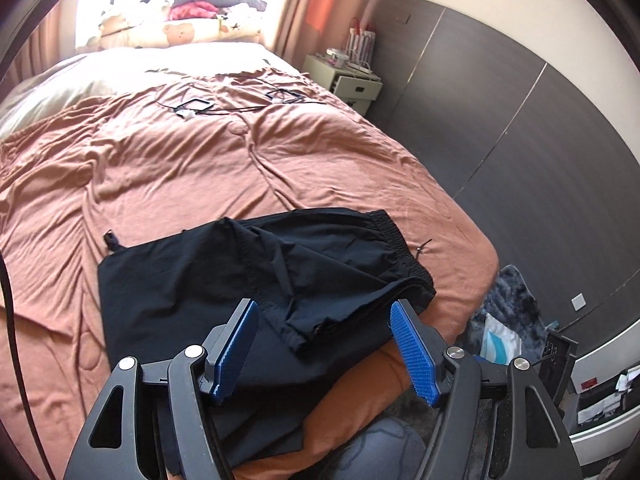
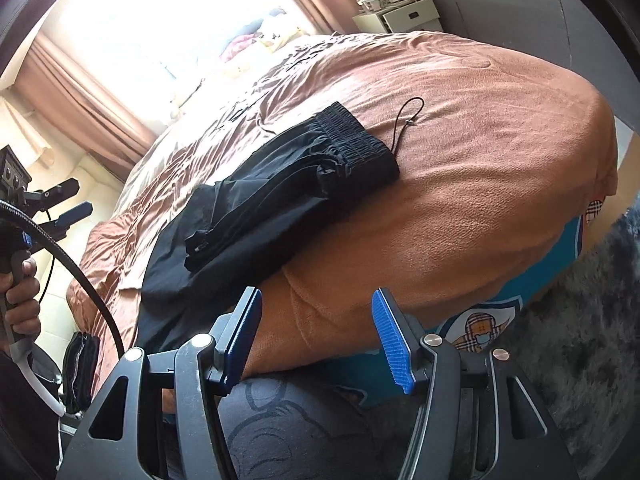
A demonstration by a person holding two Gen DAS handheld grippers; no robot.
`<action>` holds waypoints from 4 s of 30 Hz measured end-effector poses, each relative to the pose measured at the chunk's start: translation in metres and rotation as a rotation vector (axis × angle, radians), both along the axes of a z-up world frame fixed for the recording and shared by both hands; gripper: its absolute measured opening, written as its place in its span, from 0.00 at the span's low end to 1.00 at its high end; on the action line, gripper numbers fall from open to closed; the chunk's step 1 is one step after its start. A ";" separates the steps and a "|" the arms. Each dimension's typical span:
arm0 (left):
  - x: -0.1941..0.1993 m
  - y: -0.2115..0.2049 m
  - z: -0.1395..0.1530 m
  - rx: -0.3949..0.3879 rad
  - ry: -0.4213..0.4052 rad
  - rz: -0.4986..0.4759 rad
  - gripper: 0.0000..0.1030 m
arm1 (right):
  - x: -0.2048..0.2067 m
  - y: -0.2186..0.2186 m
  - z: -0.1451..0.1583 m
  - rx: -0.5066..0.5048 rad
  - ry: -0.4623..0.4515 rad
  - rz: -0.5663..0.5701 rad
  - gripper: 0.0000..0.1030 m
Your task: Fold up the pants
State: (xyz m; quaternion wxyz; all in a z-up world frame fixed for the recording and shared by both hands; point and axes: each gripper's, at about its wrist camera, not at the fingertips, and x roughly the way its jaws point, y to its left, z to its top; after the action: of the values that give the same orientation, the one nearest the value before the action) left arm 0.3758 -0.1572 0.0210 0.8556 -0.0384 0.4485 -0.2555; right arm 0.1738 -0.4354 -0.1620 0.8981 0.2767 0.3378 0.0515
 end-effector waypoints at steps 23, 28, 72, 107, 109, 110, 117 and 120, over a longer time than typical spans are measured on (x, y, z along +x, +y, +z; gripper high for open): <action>-0.075 0.167 -0.072 -0.133 0.041 0.271 0.69 | -0.007 0.049 0.050 -0.243 -0.075 0.111 0.54; -0.082 0.188 -0.104 -0.186 0.090 0.335 0.69 | 0.016 0.062 0.060 -0.355 -0.073 0.156 0.54; -0.090 0.182 -0.197 -0.297 0.268 0.490 0.47 | 0.194 0.215 0.005 -0.975 0.006 0.724 0.54; -0.087 0.182 -0.202 -0.315 0.293 0.478 0.46 | 0.212 0.227 -0.007 -0.927 0.053 0.845 0.12; -0.086 0.181 -0.202 -0.317 0.297 0.476 0.46 | 0.215 0.217 0.002 -0.864 0.037 0.816 0.10; -0.085 0.181 -0.202 -0.318 0.298 0.474 0.46 | 0.217 0.211 0.009 -0.830 0.027 0.796 0.09; -0.084 0.180 -0.203 -0.324 0.301 0.467 0.46 | 0.230 0.164 0.040 -0.685 -0.011 0.653 0.08; -0.083 0.179 -0.204 -0.329 0.301 0.462 0.46 | 0.233 0.144 0.054 -0.623 -0.018 0.583 0.08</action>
State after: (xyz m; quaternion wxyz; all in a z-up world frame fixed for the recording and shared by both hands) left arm 0.2930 0.0223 -0.1827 0.7973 -0.3143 0.5023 -0.1148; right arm 0.4067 -0.2917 -0.1085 0.8896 -0.1155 0.3935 0.2012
